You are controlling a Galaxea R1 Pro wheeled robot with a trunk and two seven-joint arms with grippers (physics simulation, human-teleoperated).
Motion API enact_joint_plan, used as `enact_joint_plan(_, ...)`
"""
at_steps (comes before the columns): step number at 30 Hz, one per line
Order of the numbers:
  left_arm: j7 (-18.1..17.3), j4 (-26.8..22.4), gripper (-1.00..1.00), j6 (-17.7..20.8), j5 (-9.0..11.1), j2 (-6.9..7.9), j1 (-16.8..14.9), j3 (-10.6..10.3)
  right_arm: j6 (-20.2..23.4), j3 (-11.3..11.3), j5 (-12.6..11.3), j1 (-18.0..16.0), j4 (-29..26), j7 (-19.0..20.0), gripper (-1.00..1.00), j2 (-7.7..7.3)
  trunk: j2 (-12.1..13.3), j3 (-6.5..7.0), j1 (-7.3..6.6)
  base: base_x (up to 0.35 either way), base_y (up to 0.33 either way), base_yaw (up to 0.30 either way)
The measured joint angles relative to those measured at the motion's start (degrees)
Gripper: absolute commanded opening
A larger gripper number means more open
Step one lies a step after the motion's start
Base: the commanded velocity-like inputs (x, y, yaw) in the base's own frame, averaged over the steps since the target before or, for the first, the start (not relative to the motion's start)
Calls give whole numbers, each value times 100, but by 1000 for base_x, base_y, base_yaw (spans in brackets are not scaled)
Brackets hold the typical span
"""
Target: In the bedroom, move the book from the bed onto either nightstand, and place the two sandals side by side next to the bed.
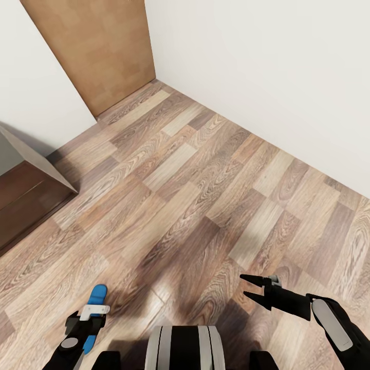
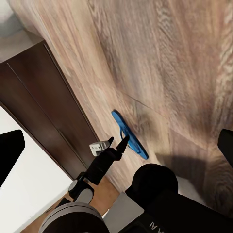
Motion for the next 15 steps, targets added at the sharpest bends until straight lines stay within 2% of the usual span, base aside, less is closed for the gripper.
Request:
enact_joint_plan(12, 3, 0, 100, -1, 0, 0, 0, 0, 0, 0, 0, 0, 0, 0, 100, 0, 0, 0, 0, 6, 0, 0)
enact_joint_plan(15, 3, 0, 100, -1, 0, 0, 0, 0, -1, 0, 3, 2, 0, 0, 100, 0, -4, -66, 9, 0, 0, 0)
